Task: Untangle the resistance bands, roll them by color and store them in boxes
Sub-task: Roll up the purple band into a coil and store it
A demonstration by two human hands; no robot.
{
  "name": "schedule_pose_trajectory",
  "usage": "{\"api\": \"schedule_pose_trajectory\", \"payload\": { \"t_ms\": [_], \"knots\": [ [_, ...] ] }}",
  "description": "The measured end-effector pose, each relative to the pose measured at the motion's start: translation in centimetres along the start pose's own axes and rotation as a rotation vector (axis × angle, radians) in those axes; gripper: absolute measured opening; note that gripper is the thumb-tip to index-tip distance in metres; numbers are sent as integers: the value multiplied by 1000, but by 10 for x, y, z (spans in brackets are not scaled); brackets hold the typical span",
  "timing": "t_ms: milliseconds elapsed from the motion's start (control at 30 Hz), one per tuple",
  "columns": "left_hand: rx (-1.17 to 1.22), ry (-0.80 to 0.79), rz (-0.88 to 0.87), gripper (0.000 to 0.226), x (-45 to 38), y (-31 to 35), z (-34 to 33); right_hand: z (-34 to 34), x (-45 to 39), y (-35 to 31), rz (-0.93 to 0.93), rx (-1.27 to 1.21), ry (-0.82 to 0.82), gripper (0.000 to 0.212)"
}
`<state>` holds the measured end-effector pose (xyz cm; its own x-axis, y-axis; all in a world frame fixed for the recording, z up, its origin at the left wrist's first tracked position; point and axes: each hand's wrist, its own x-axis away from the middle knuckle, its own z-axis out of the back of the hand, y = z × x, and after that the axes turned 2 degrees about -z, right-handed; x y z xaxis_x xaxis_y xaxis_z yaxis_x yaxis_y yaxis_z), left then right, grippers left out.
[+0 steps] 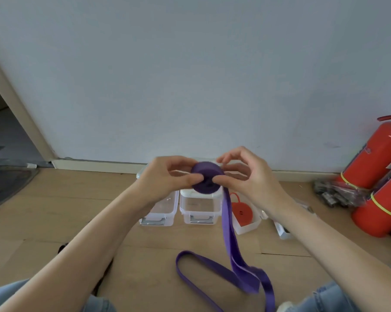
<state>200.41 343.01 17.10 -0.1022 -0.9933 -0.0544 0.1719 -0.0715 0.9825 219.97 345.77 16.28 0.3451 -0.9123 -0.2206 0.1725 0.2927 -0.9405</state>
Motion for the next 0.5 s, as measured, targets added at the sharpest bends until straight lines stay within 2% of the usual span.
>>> {"api": "schedule_pose_trajectory", "payload": {
  "t_ms": [133,233,333,400,500],
  "knots": [
    [384,86,-49,40,0,8,4,-14,6,3,-84,-290,-54,34],
    [404,95,3,45,3,-2,-12,-20,8,3,-117,-351,19,28],
    [193,26,60,37,5,-8,-13,-11,5,2,-41,-195,40,23],
    [-15,-54,73,37,4,-8,-7,-3,3,0,49,18,-26,24],
    [-99,-106,34,44,4,-5,-7,2,3,0,119,322,-120,29]
  ]
}}
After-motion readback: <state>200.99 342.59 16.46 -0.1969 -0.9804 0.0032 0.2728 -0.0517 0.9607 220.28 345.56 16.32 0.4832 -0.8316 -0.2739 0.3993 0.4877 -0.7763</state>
